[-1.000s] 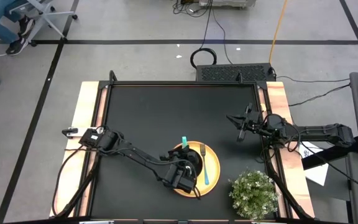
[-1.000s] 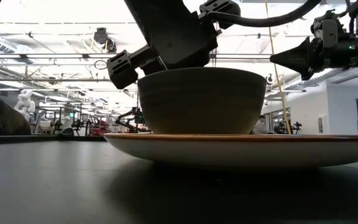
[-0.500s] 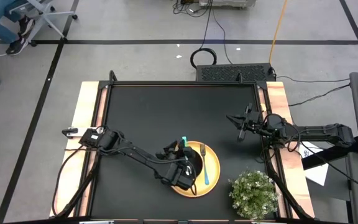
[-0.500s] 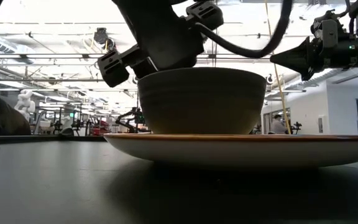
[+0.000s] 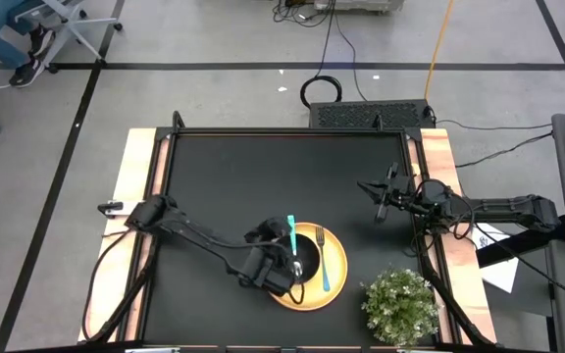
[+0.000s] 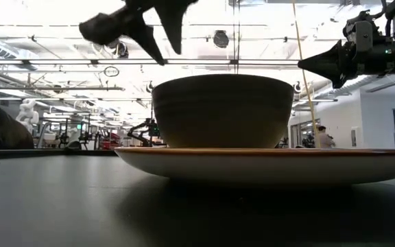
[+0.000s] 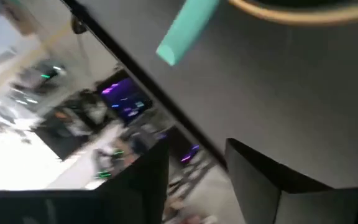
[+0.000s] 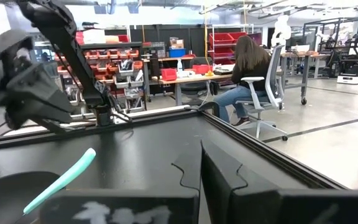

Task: Pick and place plate/cup/fork/spoon on tray
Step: Return to Home Position

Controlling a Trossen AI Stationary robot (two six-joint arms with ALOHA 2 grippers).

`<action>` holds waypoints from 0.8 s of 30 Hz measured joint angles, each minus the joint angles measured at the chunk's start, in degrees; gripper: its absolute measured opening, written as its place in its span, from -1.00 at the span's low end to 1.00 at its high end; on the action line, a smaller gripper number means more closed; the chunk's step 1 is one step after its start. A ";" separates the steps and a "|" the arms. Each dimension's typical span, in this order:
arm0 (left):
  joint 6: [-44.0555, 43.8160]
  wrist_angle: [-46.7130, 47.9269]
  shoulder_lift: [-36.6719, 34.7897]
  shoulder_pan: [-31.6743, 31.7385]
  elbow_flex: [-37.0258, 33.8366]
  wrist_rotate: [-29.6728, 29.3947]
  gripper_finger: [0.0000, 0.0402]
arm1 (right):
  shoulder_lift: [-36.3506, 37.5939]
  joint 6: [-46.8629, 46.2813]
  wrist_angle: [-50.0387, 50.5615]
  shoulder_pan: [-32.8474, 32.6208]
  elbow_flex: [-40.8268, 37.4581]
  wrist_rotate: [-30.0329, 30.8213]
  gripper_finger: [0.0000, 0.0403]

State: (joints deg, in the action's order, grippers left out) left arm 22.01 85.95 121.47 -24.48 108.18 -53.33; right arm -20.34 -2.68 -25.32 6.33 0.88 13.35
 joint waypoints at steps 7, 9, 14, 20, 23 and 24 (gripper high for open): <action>-8.46 -4.23 -8.17 2.03 0.00 11.02 -0.76 | 0.02 -0.06 0.16 -0.01 0.00 0.00 -1.00; -10.40 -6.29 -10.78 3.06 0.00 15.95 -0.93 | 0.00 -0.07 0.31 0.01 -0.02 0.01 -1.00; -11.63 -14.50 -17.17 6.14 0.00 28.17 -0.98 | 0.04 -0.07 0.24 0.01 -0.02 0.00 -1.00; -7.71 -24.43 -21.75 9.54 0.00 36.33 -0.99 | 0.01 -0.09 0.30 -0.01 0.00 0.00 -1.00; -5.68 -27.96 -22.42 11.54 0.00 39.41 -0.99 | 0.00 -0.09 0.32 0.01 0.00 0.00 -1.00; -4.86 -28.92 -22.42 12.12 0.00 40.69 -0.99 | 0.02 -0.09 0.31 0.00 -0.01 0.00 -1.00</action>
State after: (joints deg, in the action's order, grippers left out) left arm 17.15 57.03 99.04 -12.36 108.18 -12.64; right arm -20.32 -2.76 -25.01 6.34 0.88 13.34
